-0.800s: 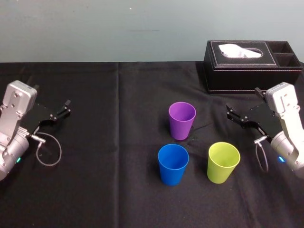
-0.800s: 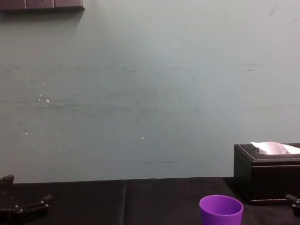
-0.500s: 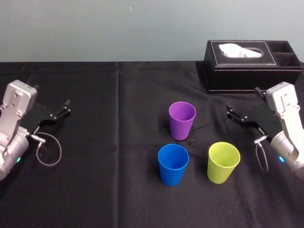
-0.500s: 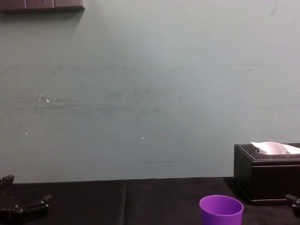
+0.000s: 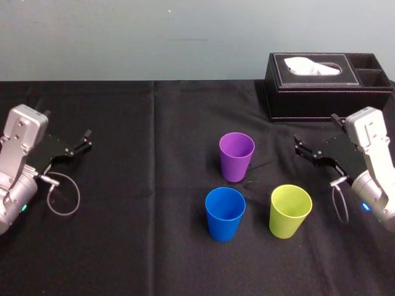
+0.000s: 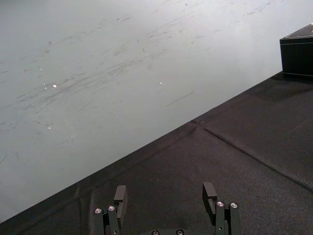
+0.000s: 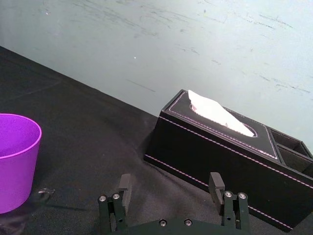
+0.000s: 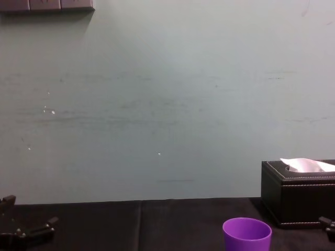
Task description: Stack the three plastic cups sequentially using one hand.
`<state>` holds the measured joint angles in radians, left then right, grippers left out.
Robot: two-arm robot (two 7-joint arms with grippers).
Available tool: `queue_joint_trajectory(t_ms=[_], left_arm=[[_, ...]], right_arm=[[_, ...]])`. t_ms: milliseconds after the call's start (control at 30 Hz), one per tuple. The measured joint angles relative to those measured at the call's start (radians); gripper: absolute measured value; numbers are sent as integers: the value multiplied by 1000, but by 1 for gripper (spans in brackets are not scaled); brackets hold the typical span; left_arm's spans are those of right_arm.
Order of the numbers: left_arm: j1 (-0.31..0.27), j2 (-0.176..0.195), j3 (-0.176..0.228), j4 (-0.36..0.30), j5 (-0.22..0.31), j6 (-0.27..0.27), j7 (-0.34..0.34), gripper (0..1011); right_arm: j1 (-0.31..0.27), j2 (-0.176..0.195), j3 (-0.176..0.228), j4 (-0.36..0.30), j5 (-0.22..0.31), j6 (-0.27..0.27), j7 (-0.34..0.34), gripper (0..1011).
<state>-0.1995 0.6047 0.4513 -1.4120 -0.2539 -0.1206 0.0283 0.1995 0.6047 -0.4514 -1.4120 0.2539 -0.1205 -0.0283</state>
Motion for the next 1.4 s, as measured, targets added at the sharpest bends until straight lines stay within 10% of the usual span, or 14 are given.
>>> queue_joint_trajectory(t_ms=[900,1400], left_arm=[[0,0,0,0,0,0,0,1011],[0,0,0,0,0,0,0,1011]], right_arm=[[-3,0,6,-2,4,0,2,1000],[-208,104,167,-169,241,-133,222,1000]])
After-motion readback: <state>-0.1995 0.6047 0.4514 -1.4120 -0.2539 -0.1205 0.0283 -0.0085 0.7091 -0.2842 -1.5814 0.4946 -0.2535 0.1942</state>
